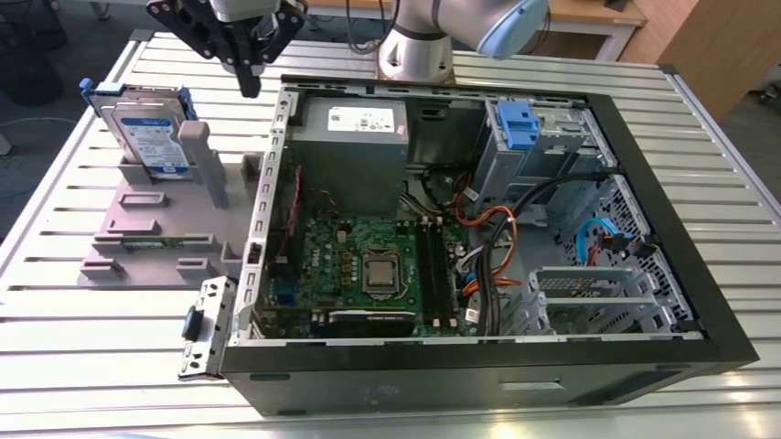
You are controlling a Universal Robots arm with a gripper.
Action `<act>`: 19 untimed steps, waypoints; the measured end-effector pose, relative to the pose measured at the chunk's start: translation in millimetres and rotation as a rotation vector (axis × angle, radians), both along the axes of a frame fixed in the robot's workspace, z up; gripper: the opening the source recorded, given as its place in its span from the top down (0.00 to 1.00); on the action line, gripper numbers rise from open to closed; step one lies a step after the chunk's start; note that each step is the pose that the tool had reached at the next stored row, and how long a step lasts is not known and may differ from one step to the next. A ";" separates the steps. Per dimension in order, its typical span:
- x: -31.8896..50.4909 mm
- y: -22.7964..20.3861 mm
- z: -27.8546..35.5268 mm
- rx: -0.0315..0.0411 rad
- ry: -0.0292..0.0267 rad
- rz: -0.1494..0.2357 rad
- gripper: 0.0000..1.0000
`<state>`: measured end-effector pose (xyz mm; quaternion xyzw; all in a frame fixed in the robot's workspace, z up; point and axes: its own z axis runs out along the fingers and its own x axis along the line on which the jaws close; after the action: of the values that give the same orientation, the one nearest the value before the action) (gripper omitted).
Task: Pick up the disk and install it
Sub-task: 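Reach for the disk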
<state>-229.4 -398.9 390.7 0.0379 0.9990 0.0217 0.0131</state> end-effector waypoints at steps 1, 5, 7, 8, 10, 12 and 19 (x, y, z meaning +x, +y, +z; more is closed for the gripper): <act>-7.5 0.0 -0.9 0.0000 0.0000 0.000 0.89; -8.3 0.0 -0.9 0.0000 0.0000 0.000 0.89; -9.0 0.0 -0.9 0.0001 0.0000 0.000 0.89; -9.6 0.0 -1.0 0.0000 0.0000 0.000 0.89; -10.4 0.0 -1.0 0.0000 0.0000 0.000 0.89; -11.3 0.0 -1.0 0.0000 0.0000 0.000 0.89; -14.9 0.0 -1.2 0.0000 0.0000 0.000 0.89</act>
<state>-244.3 -398.9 389.5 0.0379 0.9990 0.0217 0.0131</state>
